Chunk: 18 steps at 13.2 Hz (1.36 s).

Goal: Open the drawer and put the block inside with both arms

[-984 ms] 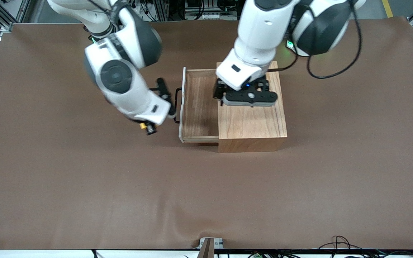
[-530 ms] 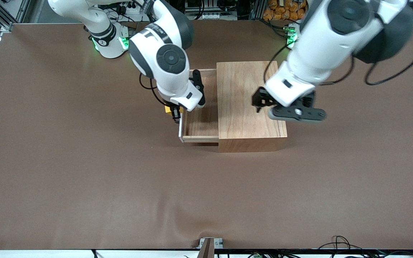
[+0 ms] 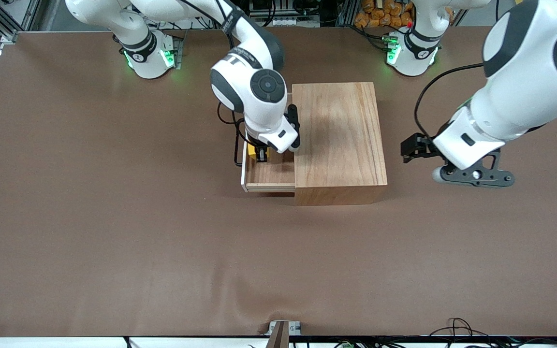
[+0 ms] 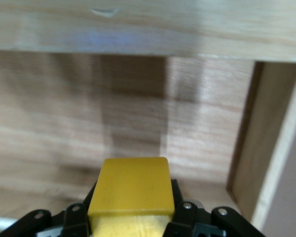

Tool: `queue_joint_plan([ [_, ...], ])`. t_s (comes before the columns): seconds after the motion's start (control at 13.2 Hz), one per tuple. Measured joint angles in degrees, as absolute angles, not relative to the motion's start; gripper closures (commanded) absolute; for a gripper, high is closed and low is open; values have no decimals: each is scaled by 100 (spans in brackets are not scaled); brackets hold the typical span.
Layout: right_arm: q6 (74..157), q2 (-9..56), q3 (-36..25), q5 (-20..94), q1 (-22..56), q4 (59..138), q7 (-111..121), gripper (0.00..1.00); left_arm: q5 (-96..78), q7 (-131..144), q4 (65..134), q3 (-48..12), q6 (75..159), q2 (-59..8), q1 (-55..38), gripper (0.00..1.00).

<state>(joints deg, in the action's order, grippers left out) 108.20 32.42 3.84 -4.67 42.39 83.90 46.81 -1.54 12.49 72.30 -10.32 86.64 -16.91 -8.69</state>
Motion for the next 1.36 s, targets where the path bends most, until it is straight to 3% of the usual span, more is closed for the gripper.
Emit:
queue_joint_plan([
  [0.08,10891,3332,384,-467,4261,8388,4667,38,-154,1197,7232,-1020,8453,-1602,-823,0],
  [0.15,10928,3392,383,-467,4290,8388,4618,0,-154,1097,7250,-1019,8227,-1495,-757,0],
  [0.76,10851,3290,326,-469,4468,8212,4283,0,238,343,8067,-961,7557,-265,-215,0],
  [1.14,10247,2399,247,-439,4322,8088,3599,0,291,314,8107,-597,7411,59,-232,0],
  [1.36,9570,1769,164,-450,3636,8073,3148,0,291,126,8090,-378,7379,150,-225,0],
])
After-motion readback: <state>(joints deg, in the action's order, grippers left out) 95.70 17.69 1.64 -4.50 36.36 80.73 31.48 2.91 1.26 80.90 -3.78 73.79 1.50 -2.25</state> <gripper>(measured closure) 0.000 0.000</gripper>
